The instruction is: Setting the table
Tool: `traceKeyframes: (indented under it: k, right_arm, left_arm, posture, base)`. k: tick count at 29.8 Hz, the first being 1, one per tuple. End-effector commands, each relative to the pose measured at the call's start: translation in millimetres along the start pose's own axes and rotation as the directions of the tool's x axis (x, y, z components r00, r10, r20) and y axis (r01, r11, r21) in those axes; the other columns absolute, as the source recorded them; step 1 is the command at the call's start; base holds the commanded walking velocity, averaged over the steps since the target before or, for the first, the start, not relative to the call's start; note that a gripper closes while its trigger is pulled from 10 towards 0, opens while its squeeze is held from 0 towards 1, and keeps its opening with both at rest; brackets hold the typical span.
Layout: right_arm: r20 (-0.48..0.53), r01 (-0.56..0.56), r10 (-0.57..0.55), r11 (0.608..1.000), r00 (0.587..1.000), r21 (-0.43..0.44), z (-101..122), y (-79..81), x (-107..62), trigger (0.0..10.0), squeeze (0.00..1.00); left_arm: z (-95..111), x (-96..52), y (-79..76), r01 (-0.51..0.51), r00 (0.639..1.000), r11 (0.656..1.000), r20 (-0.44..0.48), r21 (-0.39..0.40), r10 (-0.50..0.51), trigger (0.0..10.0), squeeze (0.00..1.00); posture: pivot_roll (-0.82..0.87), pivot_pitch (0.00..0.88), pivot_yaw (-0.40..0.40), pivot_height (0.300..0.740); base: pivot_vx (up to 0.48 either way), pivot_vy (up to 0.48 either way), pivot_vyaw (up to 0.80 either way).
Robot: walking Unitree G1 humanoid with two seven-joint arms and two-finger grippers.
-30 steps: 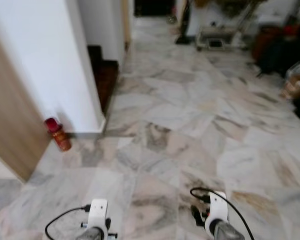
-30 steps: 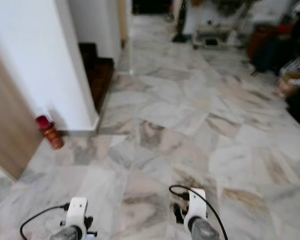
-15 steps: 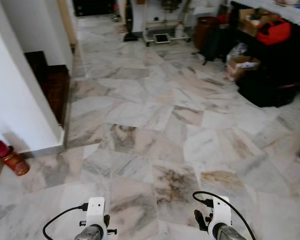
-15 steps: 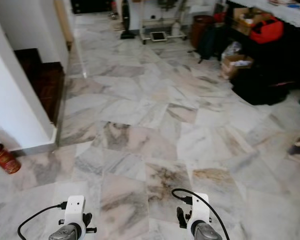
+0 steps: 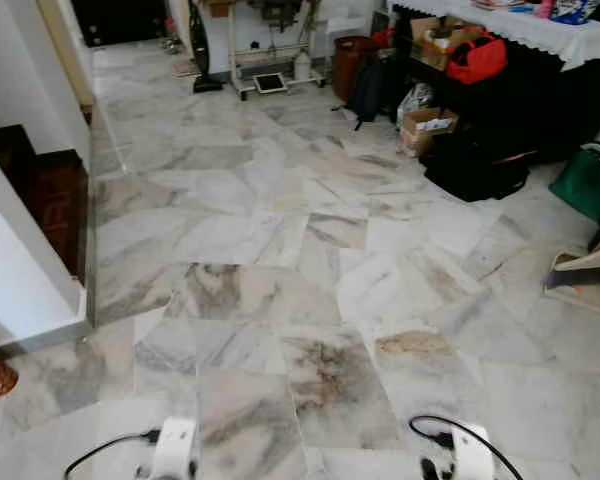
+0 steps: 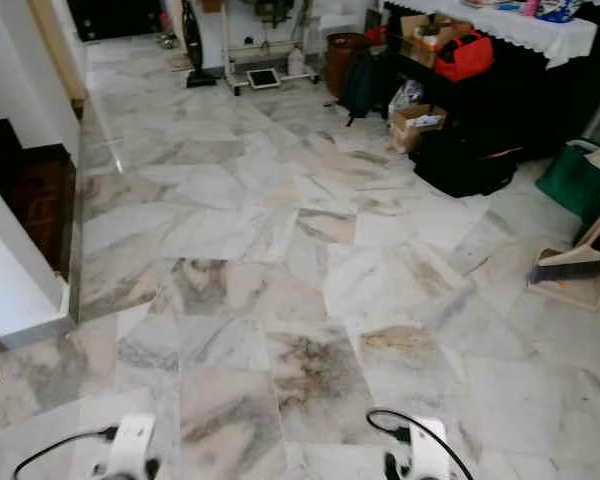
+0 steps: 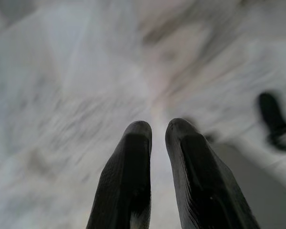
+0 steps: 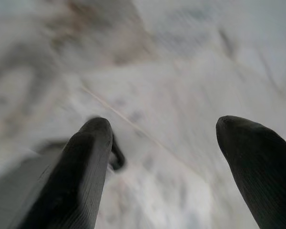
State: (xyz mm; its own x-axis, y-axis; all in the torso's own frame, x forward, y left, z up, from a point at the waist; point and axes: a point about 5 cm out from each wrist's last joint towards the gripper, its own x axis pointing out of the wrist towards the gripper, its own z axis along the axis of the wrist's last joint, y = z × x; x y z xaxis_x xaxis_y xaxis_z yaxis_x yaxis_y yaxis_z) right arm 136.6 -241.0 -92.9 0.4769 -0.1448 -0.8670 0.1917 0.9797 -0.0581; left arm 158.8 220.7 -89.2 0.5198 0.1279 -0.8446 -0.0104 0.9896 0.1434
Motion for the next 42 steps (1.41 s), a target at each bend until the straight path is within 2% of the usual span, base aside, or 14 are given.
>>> traceKeyframes:
  k: [1, 4, 5, 9, 11, 12, 13, 16, 24, 26, 28, 32, 42]
  right_arm:
    - [0.003, -0.010, 0.010, 1.000, 1.000, 0.011, 2, 5.0, 0.9, 10.0, 0.00]
    - [-0.013, -0.012, 0.012, 1.000, 1.000, 0.003, -4, 5.7, 0.1, 10.0, 0.00]
    - [-0.013, -0.017, 0.017, 1.000, 1.000, 0.005, -5, 8.1, 0.1, 10.0, 0.00]
    - [-0.009, -0.026, 0.026, 1.000, 1.000, 0.001, -4, 11.4, 0.5, 10.0, 0.00]
    - [0.009, -0.052, 0.053, 0.998, 0.999, -0.017, 3, 17.7, 2.0, 10.0, 0.00]
    - [0.009, -0.052, 0.053, 0.998, 0.999, -0.017, 3, 17.7, 2.0, 10.0, 0.00]
    - [0.020, -0.057, 0.058, 0.998, 0.998, -0.028, 8, 19.3, 2.8, 10.0, 0.00]
    - [0.058, -0.056, 0.057, 0.998, 0.997, -0.013, 18, 20.5, 3.9, 10.0, 0.00]
    - [0.084, -0.081, 0.080, 0.997, 0.993, 0.009, 31, 29.7, 5.8, 10.0, 0.00]
    - [0.082, -0.100, 0.097, 0.994, 0.992, 0.040, 31, 33.2, 6.1, 10.0, 0.00]
    - [0.091, -0.105, 0.105, 0.994, 0.990, -0.001, 33, 38.0, 6.3, 10.0, 0.00]
    - [0.084, -0.113, 0.112, 0.994, 0.990, 0.005, 32, 42.3, 6.4, 10.0, 0.00]
    - [0.076, -0.106, 0.106, 0.994, 0.991, -0.002, 32, 42.4, 6.6, 10.0, 0.00]
  left_arm:
    - [-4, -0.3, -0.6, 0.000, 1.000, 1.000, -0.024, 0.021, 0.000, 10.0, 0.00]
    - [-12, -1.8, 0.0, -0.007, 0.999, 1.000, -0.052, -0.004, 0.007, 10.0, 0.00]
    - [-16, -2.3, -3.6, -0.008, 0.998, 0.999, -0.058, -0.039, 0.005, 10.0, 0.00]
    - [-16, -2.2, -8.4, -0.002, 0.999, 0.998, -0.052, -0.062, -0.001, 10.0, 0.00]
    - [-8, -0.9, -13.7, 0.001, 1.000, 0.993, -0.018, -0.118, -0.003, 10.0, 0.00]
    - [-8, -0.9, -13.7, 0.001, 1.000, 0.993, -0.018, -0.118, -0.003, 10.0, 0.00]
    - [0, 0.1, -14.9, 0.005, 1.000, 0.985, 0.024, -0.173, -0.001, 10.0, 0.00]
    - [12, 1.2, -14.7, 0.016, 0.996, 0.970, 0.084, -0.241, 0.004, 10.0, 0.00]
    - [20, 2.8, -19.3, 0.029, 0.996, 0.977, 0.090, -0.210, -0.010, 10.0, 0.00]
    - [23, 3.1, -20.4, 0.031, 0.995, 0.979, 0.098, -0.202, -0.011, 10.0, 0.00]
    - [27, 3.4, -21.7, 0.033, 0.994, 0.984, 0.107, -0.178, -0.014, 10.0, 0.00]
    - [29, 3.7, -23.9, 0.037, 0.994, 0.982, 0.111, -0.184, -0.017, 10.0, 0.00]
    - [29, 3.8, -24.9, 0.040, 0.994, 0.980, 0.111, -0.196, -0.018, 10.0, 0.00]
  posture:
    - [-0.17, 0.000, 0.066, 0.740]
    - [-0.18, 0.000, 0.073, 0.740]
    - [-0.18, 0.000, 0.074, 0.740]
    - [-0.18, 0.000, 0.068, 0.740]
    - [-0.17, 0.000, 0.058, 0.740]
    - [-0.17, 0.000, 0.058, 0.740]
    - [-0.17, 0.000, 0.053, 0.740]
    - [-0.16, 0.000, 0.049, 0.740]
    - [-0.16, 0.000, 0.046, 0.740]
    - [-0.16, 0.000, 0.046, 0.740]
    - [-0.16, 0.000, 0.047, 0.740]
    - [-0.16, 0.000, 0.049, 0.740]
    - [-0.16, 0.000, 0.046, 0.740]
  base:
    - [0.000, 0.000, -0.77]
    - [0.000, 0.000, -0.77]
    - [0.000, 0.000, -0.77]
    - [0.000, 0.000, -0.77]
    - [0.000, 0.000, -0.76]
    - [0.000, 0.000, -0.76]
    - [0.000, 0.000, -0.68]
    - [0.000, 0.000, 0.00]
    - [0.000, 0.000, 0.00]
    - [0.000, 0.000, -0.80]
    - [0.000, -0.384, -0.78]
    - [0.000, -0.480, -0.77]
    - [0.000, -0.076, -0.77]
